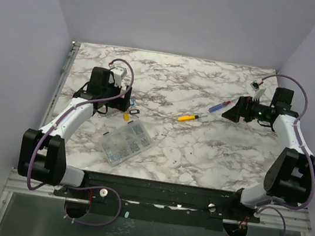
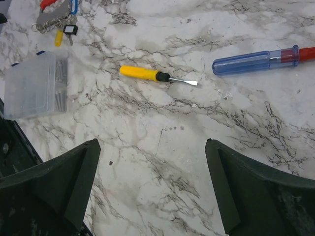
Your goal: Remove the keys from the keyring
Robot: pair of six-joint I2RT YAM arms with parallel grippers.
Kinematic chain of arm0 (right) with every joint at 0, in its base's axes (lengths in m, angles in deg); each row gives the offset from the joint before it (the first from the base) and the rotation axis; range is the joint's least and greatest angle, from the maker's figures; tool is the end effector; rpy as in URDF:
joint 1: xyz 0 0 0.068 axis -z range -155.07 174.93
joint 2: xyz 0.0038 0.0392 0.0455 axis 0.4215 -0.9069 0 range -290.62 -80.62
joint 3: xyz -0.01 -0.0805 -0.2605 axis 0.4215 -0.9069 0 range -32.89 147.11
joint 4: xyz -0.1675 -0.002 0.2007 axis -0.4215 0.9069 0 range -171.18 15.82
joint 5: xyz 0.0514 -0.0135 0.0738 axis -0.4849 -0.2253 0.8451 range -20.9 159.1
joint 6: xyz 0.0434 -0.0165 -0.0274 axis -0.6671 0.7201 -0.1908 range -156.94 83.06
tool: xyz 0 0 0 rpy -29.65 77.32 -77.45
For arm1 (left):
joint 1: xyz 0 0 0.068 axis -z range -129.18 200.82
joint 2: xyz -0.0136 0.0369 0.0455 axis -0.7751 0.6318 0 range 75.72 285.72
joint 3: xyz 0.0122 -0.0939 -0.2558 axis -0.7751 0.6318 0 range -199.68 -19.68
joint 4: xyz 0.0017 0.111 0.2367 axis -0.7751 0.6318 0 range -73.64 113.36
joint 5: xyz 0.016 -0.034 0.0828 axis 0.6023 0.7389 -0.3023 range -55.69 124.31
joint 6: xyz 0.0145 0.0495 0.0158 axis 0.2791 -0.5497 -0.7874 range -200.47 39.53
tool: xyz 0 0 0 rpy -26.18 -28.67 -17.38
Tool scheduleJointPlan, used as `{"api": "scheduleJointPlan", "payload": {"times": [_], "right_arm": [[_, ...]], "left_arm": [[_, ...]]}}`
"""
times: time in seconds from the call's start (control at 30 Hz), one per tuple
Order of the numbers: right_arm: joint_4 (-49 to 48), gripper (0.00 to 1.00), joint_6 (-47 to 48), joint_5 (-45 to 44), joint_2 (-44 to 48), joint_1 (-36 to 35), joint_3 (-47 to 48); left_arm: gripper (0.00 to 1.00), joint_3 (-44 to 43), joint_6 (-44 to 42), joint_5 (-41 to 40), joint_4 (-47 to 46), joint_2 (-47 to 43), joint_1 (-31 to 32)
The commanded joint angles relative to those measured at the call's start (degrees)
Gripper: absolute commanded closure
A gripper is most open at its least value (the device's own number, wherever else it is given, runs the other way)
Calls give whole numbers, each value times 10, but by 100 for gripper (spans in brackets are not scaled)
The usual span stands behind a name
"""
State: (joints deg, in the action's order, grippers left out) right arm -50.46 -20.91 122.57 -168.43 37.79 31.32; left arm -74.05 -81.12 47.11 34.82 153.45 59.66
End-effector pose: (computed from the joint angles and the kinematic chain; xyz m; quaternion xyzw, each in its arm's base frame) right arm 0.3124 -0.0419 0.2569 -0.1612 0.8460 0.3465 0.3717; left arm 0.2889 -0.0530 0.2568 0.1205 0.9003 -0.1305 0.3973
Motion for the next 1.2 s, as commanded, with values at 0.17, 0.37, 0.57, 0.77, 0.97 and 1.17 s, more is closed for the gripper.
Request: {"api": "scheduleJointPlan", "payload": {"times": [0.17,0.37,0.57,0.77,0.97,1.17], "right_arm": [[26,0,20,13,9,4,10],[23,0,17,6,11,4,9],[22,0,13,5,9,4,8],[19,0,10,1,10,3,7],[17,0,8,-4,9,4,7],[17,0,9,-7,5,3,7]], "left_arm": [[1,-72,-115,-3,58,54,-21],[13,-43,1,-140,18,56,-22],[21,19,103,-216,-31,49,-22],[26,19,162,-244,-30,87,-22],[35,17,183,-235,-30,118,-22],[42,28,196,-238,-31,118,-22]]}}
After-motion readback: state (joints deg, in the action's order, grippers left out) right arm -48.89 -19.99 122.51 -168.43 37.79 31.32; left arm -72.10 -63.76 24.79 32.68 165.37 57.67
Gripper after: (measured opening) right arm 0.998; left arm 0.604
